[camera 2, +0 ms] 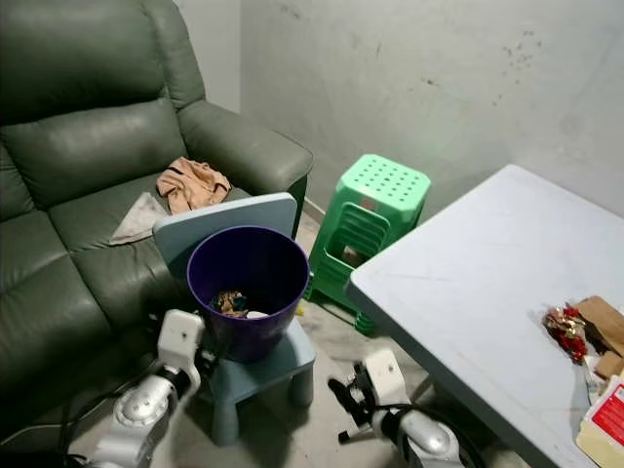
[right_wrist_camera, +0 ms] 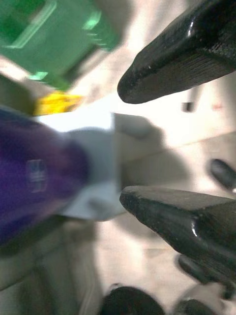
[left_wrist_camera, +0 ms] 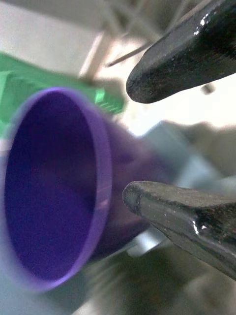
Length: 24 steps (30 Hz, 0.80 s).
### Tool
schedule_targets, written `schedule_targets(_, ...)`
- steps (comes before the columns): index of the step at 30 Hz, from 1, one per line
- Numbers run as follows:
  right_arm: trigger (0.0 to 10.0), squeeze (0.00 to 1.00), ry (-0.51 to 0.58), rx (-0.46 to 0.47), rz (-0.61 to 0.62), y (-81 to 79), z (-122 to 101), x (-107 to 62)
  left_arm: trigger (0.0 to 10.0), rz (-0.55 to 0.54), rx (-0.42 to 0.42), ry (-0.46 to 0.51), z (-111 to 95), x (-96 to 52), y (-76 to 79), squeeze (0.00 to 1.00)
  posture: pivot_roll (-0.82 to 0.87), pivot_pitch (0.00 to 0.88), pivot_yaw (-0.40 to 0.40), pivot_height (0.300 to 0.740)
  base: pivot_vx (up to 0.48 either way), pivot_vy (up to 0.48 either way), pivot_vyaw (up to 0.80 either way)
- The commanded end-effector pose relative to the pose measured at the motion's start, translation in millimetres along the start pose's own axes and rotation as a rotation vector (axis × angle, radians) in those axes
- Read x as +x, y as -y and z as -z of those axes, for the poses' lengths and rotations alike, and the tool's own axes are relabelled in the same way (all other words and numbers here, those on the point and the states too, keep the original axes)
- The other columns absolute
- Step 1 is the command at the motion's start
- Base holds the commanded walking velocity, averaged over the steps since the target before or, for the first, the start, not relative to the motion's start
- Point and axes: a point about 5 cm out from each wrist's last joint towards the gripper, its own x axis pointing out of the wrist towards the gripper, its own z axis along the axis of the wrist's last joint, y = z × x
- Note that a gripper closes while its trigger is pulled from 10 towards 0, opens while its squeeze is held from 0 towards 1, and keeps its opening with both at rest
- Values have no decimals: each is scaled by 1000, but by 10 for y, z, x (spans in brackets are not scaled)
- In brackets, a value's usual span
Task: Picking trash to rubbish bin
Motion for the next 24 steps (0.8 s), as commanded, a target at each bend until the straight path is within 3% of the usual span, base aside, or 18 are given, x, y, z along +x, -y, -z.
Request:
schedule_targets(1,10000,0,-50,17,21,46,83,-39,10000,17,-29,-39,62,18,44,0,77,0,-155,740,0,0,0)
schedule_targets(5,10000,0,-97,37,56,52,183,-62,10000,2,-60,-98,189,1,44,0,76,0,-155,740,0,0,0)
schedule_targets(8,10000,0,-191,104,174,85,394,-141,10000,-85,-115,-261,467,-77,-1,0,69,0,-145,740,0,0,0)
schedule_targets(12,10000,0,-219,134,236,102,471,-181,10000,-109,-129,-318,589,-141,-6,0,66,0,-143,740,0,0,0)
schedule_targets(13,10000,0,-230,146,267,113,502,-200,10000,-117,-138,-343,645,-174,-5,0,65,0,-141,740,0,0,0)
schedule_targets(14,10000,0,-255,208,330,116,594,-250,10000,-135,-153,-448,867,-325,3,0,61,0,-135,740,0,0,0)
schedule_targets(15,10000,0,-255,208,330,116,594,-250,10000,-135,-153,-448,867,-325,3,0,61,0,-135,740,0,0,0)
schedule_targets(16,10000,0,-277,246,364,100,669,-289,10000,-145,-156,-515,1009,-442,4,0,52,0,-130,740,0,0,0)
schedule_targets(24,10000,0,-305,387,496,80,861,-420,10000,-167,-149,-575,1159,-590,-46,0,37,0,-104,740,0,0,0)
